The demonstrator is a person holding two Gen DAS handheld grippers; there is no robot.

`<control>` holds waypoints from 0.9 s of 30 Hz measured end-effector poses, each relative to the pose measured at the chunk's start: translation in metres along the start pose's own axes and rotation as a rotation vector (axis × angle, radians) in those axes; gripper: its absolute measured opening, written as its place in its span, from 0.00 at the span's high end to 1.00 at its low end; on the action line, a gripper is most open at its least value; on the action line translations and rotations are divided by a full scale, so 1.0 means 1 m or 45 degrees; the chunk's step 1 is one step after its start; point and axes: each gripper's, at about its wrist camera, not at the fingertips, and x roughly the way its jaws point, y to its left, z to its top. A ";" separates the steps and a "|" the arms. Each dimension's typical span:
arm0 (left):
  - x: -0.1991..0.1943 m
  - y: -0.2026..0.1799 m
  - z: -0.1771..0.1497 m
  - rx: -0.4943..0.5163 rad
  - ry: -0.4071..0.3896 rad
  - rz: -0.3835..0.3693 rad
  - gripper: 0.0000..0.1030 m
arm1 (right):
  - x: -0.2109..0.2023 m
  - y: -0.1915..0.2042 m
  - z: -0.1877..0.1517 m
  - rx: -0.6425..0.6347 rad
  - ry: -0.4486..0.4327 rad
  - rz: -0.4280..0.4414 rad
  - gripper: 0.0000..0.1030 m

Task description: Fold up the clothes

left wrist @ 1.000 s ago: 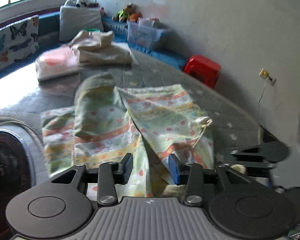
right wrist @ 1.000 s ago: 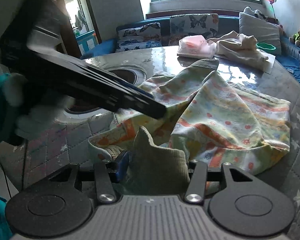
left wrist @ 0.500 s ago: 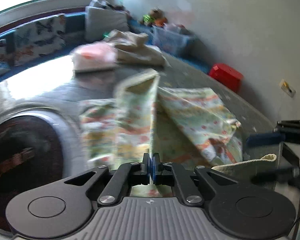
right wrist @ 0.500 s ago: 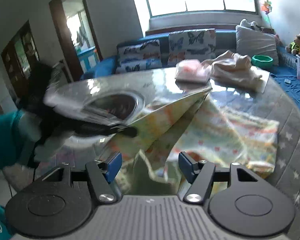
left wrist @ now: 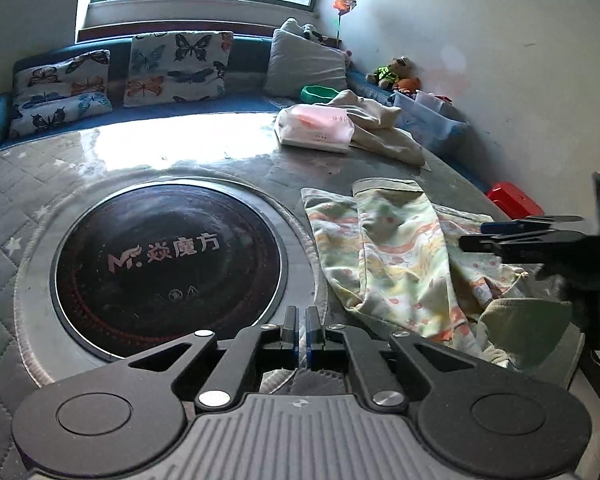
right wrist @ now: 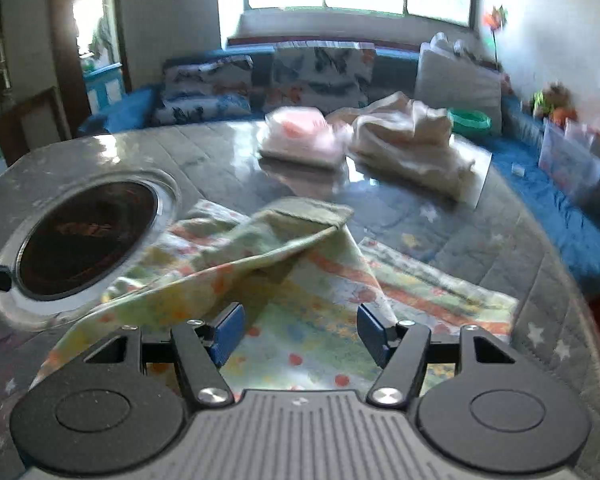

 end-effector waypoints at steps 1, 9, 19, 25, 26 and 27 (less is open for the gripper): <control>0.002 -0.003 0.003 0.002 -0.001 -0.013 0.93 | 0.008 -0.002 0.002 0.006 0.018 -0.005 0.38; 0.028 -0.034 0.034 0.044 -0.030 -0.098 0.74 | 0.028 0.016 0.019 -0.030 -0.018 0.083 0.38; 0.068 -0.066 0.047 0.144 0.040 -0.198 0.47 | 0.036 0.016 0.030 -0.033 -0.027 0.183 0.38; 0.111 -0.086 0.056 0.197 0.126 -0.187 0.47 | 0.042 -0.003 0.036 0.083 -0.017 0.259 0.38; 0.117 -0.089 0.058 0.204 0.130 -0.185 0.47 | 0.043 -0.005 0.036 0.095 -0.016 0.267 0.38; 0.124 -0.091 0.059 0.211 0.131 -0.182 0.49 | 0.044 -0.006 0.036 0.100 -0.015 0.272 0.38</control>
